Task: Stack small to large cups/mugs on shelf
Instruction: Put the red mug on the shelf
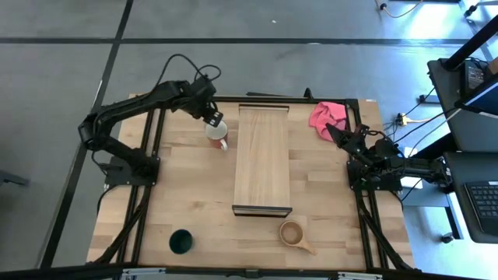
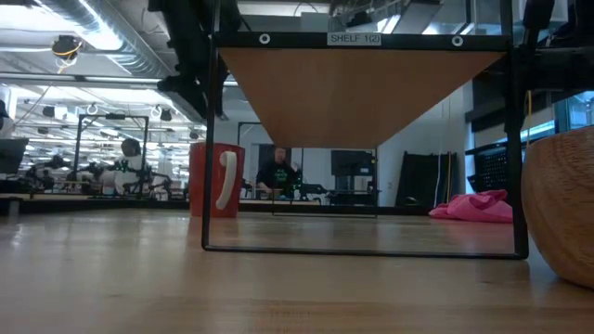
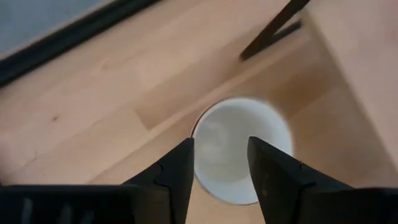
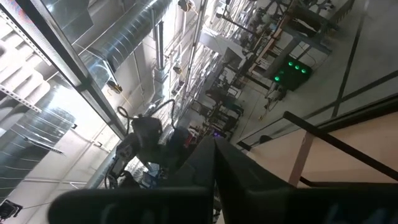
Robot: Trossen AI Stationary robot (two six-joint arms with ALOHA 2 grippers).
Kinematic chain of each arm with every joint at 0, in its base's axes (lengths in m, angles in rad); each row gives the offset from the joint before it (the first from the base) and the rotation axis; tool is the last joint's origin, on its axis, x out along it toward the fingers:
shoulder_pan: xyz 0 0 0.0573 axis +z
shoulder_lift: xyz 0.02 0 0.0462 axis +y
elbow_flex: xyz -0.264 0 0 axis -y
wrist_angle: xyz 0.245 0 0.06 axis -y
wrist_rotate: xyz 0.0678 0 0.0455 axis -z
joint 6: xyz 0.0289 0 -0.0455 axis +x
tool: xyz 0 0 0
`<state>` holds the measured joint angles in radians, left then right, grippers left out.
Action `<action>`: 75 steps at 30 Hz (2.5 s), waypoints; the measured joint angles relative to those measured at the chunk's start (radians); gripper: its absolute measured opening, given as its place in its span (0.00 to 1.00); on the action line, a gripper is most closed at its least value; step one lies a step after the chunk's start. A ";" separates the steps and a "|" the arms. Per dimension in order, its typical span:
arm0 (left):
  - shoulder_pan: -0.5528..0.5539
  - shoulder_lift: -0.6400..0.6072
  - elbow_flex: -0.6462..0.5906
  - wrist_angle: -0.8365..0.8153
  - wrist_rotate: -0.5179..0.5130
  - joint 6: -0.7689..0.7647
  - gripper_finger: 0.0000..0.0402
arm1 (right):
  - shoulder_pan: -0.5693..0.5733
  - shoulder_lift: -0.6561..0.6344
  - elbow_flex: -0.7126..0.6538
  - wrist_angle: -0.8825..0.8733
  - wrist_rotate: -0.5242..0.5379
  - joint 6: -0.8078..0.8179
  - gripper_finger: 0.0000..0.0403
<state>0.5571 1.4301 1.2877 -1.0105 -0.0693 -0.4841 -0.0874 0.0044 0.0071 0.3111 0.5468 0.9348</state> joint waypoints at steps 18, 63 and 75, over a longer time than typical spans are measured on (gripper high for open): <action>-0.048 0.070 -0.001 -0.011 -0.061 0.102 0.37 | 0.000 0.000 0.000 -0.009 -0.025 0.000 0.02; 0.054 0.187 -0.043 0.038 -0.022 0.234 0.37 | 0.000 0.000 0.000 -0.069 -0.025 0.029 0.02; 0.054 0.187 -0.044 0.017 -0.003 0.225 0.25 | 0.000 0.000 0.000 -0.069 -0.025 0.027 0.02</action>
<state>0.6113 1.6169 1.2438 -0.9934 -0.0719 -0.2592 -0.0874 0.0040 0.0071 0.2417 0.5220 0.9615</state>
